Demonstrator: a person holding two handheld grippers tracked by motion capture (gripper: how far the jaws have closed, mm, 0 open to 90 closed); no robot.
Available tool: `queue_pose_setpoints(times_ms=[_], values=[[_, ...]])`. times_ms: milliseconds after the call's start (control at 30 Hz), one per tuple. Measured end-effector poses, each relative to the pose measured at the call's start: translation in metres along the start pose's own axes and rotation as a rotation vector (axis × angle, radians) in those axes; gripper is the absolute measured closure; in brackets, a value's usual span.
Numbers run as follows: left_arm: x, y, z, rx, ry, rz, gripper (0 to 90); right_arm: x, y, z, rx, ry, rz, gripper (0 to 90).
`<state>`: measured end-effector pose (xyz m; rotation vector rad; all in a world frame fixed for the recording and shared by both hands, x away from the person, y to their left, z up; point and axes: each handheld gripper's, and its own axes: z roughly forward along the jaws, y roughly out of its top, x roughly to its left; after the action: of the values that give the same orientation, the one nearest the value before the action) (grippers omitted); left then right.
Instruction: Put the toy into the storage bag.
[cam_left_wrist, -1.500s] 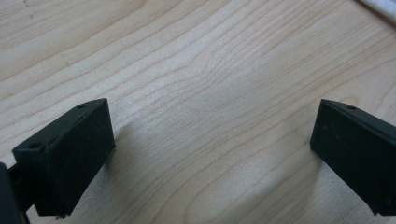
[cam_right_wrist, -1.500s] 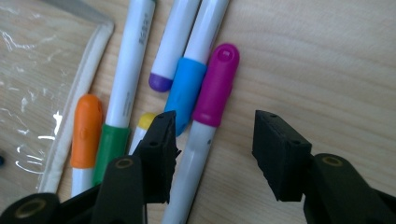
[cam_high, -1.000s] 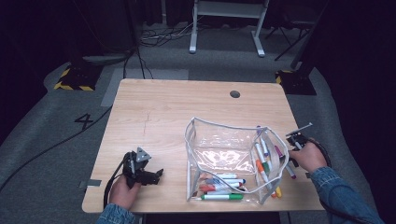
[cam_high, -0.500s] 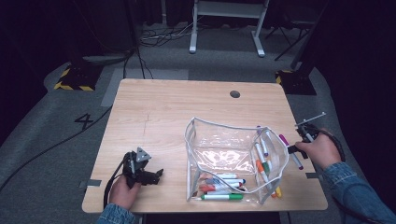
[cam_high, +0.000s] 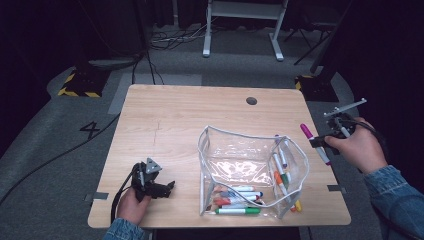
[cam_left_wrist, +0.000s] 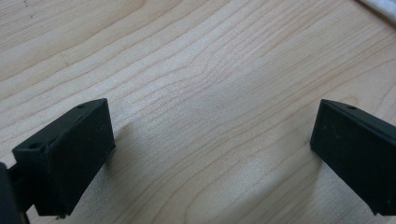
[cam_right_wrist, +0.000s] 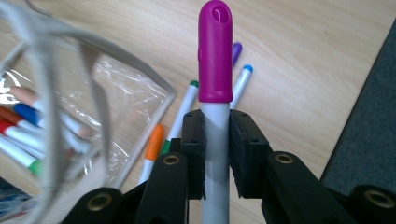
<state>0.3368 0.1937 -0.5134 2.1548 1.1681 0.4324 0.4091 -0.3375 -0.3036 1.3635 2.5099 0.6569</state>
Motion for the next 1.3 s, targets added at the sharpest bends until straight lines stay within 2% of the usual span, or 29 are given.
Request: queue_pose_setpoints(times_ms=[267,400,633,733,933,1300], values=[[0.0,0.0,0.0,0.0,0.0,0.0,0.0,0.035,0.026,-0.033,-0.072,0.026,-0.114,77.1],[0.0,0.0,0.0,0.0,0.0,0.0,0.0,0.056,0.034,-0.041,-0.088,0.037,-0.195,77.1],[0.0,0.0,0.0,0.0,0.0,0.0,0.0,0.096,0.045,-0.047,-0.086,0.089,-0.332,77.0],[0.0,0.0,0.0,0.0,0.0,0.0,0.0,0.113,0.047,-0.046,-0.079,0.118,-0.399,77.0],[0.0,0.0,0.0,0.001,-0.002,-0.002,0.0,0.143,0.049,-0.038,-0.048,0.177,-0.494,77.0],[0.0,0.0,0.0,0.0,0.0,0.0,0.0,0.178,0.052,-0.003,0.056,0.24,-0.618,77.0]])
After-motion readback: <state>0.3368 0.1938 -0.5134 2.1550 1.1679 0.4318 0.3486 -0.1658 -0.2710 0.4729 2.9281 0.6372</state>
